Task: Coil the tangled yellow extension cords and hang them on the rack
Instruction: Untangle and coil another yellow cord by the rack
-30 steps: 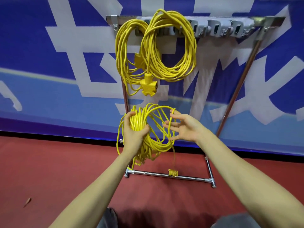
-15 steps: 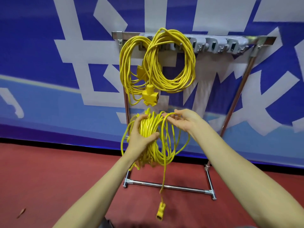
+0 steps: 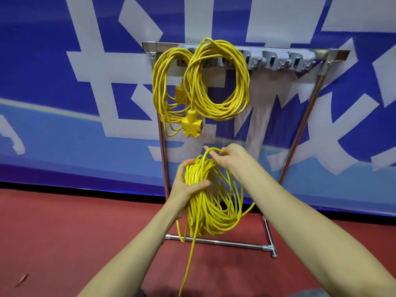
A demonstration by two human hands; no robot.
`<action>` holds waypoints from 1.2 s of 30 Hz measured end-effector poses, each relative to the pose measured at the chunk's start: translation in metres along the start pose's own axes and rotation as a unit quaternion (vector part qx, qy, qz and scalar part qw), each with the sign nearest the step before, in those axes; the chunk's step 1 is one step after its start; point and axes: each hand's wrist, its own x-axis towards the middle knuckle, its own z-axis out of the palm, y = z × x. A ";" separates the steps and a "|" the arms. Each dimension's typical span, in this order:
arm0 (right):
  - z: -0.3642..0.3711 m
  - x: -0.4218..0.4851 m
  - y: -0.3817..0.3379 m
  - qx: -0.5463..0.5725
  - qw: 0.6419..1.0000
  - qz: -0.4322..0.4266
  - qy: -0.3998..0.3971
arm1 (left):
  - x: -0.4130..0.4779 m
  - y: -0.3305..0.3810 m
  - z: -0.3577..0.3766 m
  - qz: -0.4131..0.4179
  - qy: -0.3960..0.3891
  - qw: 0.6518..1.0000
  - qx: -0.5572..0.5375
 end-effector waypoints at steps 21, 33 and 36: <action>-0.069 0.026 -0.001 -0.766 0.470 -0.369 -0.239 | 0.005 0.042 -0.021 -0.021 -0.119 0.967 0.224; -0.070 0.009 -0.021 -0.732 0.511 -0.278 -0.355 | -0.001 0.074 0.008 -0.065 -0.279 0.920 0.266; -0.071 0.001 -0.025 -0.731 0.516 -0.224 -0.386 | -0.002 0.075 0.009 -0.088 -0.284 0.911 0.287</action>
